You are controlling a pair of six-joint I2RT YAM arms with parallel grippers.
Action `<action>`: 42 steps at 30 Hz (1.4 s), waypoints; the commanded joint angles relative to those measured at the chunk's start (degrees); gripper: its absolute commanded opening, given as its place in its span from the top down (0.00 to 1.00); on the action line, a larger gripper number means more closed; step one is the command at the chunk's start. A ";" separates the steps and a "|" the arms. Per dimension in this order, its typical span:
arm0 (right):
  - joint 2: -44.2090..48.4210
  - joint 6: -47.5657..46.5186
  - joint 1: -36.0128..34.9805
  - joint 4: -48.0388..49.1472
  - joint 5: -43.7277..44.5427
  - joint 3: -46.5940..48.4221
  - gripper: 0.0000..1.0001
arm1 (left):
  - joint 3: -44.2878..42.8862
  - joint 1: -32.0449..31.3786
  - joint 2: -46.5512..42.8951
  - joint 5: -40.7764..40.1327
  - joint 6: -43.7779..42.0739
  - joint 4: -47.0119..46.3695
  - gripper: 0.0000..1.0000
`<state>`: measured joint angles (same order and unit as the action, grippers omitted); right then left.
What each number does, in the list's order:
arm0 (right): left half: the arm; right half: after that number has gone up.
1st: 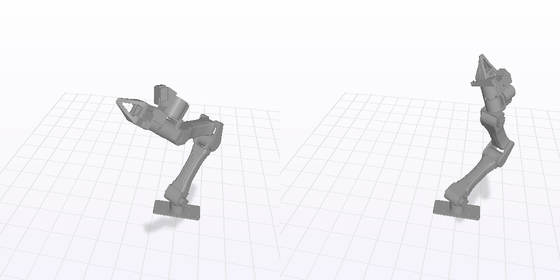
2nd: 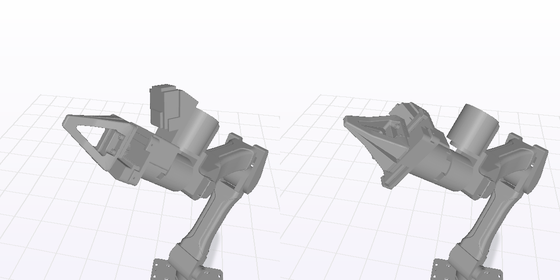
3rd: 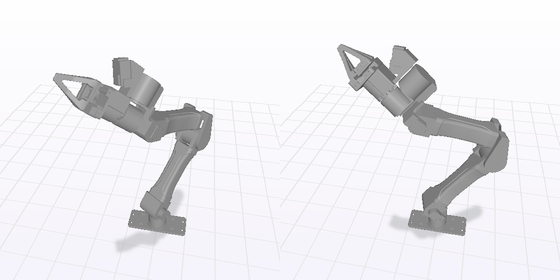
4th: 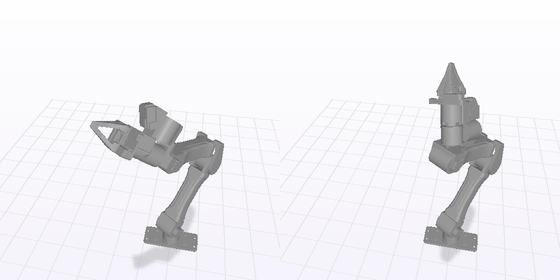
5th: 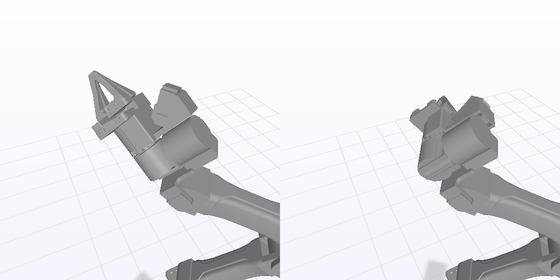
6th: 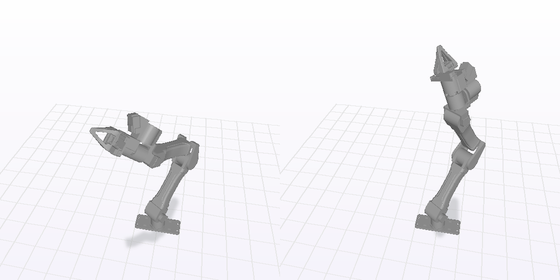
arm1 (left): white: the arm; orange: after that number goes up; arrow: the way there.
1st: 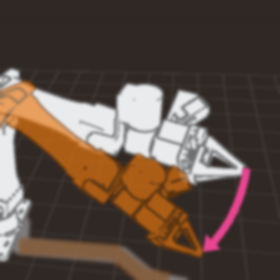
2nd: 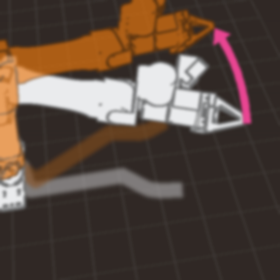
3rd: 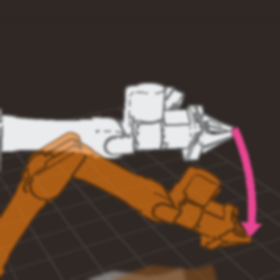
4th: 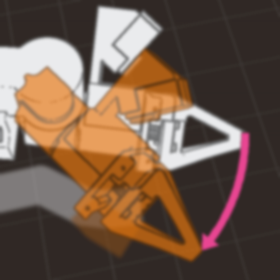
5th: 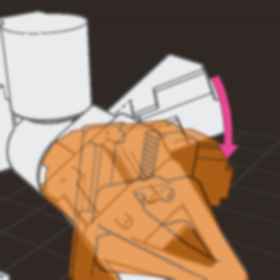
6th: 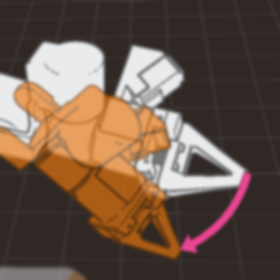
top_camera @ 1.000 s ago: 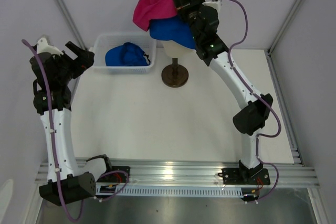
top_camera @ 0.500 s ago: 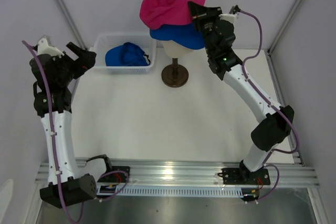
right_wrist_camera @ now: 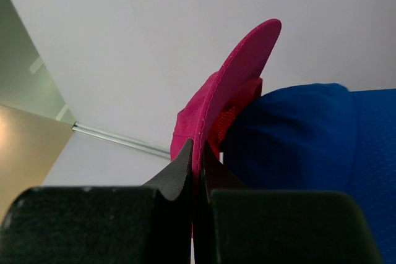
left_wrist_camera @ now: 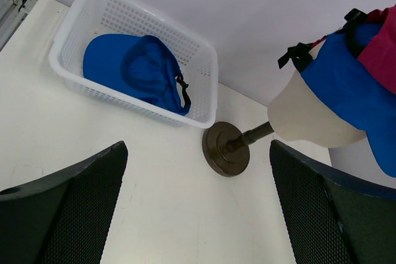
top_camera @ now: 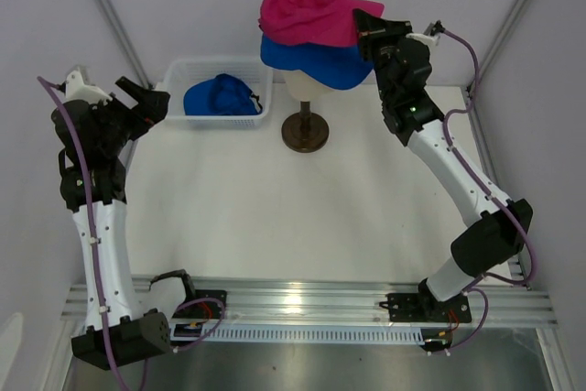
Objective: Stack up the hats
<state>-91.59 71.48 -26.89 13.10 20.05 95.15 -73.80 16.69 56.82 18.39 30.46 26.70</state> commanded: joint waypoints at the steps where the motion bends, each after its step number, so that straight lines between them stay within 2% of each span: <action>1: 1.68 2.87 2.02 -3.78 -1.41 0.47 1.00 | 0.32 0.45 -1.09 1.64 1.27 -2.35 0.01; 10: -7.89 1.38 3.34 -12.84 -13.62 15.40 1.00 | 1.20 0.45 -0.39 3.49 2.59 -4.20 0.01; 18: -14.05 -1.08 1.67 -21.62 -16.01 27.10 1.00 | 1.03 0.45 0.84 3.84 2.85 -5.08 0.00; 21: -12.92 -1.78 1.23 -23.74 -13.82 24.65 1.00 | 1.20 0.36 1.80 4.72 3.29 -5.95 0.00; 24: -9.40 -1.52 1.41 -19.88 -10.75 16.92 1.00 | 1.38 -0.43 2.86 4.90 3.21 -6.22 0.00; 29: -5.71 -3.72 1.14 -19.87 -6.44 11.65 1.00 | -0.64 -3.15 4.61 1.91 0.04 -3.67 0.01; 34: -0.96 -2.41 0.53 -15.92 -1.60 4.08 1.00 | -0.91 -4.38 5.50 1.82 -0.14 -3.76 0.01; 42: 2.99 3.31 0.44 -11.35 -1.42 -6.64 1.00 | -1.34 -6.05 6.11 1.47 -0.22 -3.93 0.00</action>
<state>-90.26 72.66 -25.91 2.94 17.69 91.98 -72.86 11.64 62.70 20.29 31.42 23.68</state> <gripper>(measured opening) 0.020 0.994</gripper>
